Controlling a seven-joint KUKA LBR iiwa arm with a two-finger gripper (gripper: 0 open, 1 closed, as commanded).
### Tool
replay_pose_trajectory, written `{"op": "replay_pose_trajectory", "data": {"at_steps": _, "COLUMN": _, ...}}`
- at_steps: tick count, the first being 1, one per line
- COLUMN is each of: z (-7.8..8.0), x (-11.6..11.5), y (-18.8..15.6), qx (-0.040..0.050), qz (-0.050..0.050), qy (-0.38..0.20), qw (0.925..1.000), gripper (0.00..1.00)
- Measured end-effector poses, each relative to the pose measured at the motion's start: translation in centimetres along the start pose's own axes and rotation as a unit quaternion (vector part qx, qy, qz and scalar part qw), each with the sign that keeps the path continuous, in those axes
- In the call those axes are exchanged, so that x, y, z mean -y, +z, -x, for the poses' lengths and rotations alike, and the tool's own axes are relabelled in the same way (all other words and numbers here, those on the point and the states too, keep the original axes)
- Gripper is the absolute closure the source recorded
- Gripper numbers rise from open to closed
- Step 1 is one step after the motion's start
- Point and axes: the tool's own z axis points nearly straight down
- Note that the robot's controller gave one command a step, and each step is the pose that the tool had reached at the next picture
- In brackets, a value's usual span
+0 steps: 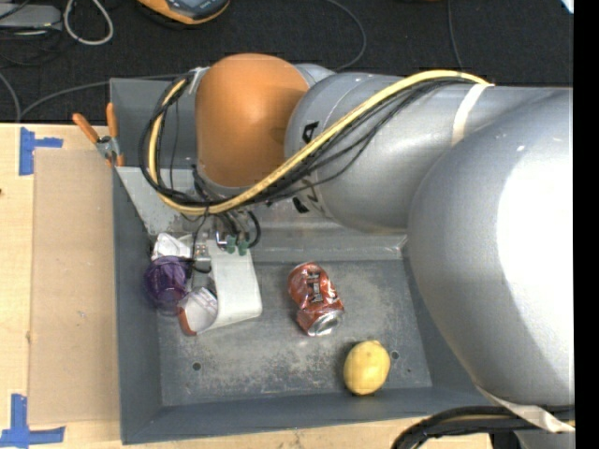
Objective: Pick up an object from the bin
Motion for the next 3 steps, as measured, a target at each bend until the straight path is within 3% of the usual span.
{"op": "replay_pose_trajectory", "data": {"at_steps": 1, "z": 0.0, "x": 0.0, "y": 0.0, "qx": 0.0, "qz": 0.0, "qy": 0.0, "qw": 1.0, "gripper": 0.0}}
{"op": "replay_pose_trajectory", "data": {"at_steps": 2, "z": -3.3, "x": -0.2, "y": 6.6, "qx": -0.0056, "qz": -0.001, "qy": -0.02, "qw": 0.9998, "gripper": 0.0}}
{"op": "replay_pose_trajectory", "data": {"at_steps": 3, "z": -2.6, "x": -0.4, "y": 6.1, "qx": 0.0016, "qz": 0.001, "qy": -0.006, "qw": 1.0, "gripper": 0.0}}
